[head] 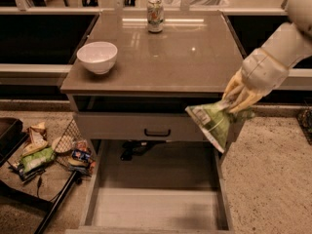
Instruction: Pick green jalapeno chip bag from middle drawer and place on counter
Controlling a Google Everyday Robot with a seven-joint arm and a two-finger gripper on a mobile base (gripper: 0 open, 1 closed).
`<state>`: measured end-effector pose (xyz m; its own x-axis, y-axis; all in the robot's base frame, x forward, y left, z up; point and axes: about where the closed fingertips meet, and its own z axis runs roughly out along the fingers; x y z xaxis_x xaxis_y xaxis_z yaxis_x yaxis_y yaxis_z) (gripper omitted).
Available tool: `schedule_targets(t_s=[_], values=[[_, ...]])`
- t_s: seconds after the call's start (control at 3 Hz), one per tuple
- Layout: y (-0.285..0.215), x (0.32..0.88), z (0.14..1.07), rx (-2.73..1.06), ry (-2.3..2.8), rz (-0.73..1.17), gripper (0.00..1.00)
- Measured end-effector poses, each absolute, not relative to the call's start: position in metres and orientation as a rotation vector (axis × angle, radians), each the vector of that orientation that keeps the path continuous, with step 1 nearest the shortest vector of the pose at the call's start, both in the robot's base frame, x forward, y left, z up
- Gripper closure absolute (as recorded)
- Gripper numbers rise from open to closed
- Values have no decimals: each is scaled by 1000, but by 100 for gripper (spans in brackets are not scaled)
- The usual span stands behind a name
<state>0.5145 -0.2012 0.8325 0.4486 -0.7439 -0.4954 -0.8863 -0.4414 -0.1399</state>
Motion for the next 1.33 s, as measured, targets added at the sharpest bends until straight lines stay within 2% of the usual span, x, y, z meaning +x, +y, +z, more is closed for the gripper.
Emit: schedule_targets(t_s=[0.33, 0.67, 1.33], values=[[-206, 559, 912, -2235, 1471, 264, 100], [-199, 611, 960, -2059, 1626, 134, 100], [-174, 734, 951, -1833, 1720, -3, 100]])
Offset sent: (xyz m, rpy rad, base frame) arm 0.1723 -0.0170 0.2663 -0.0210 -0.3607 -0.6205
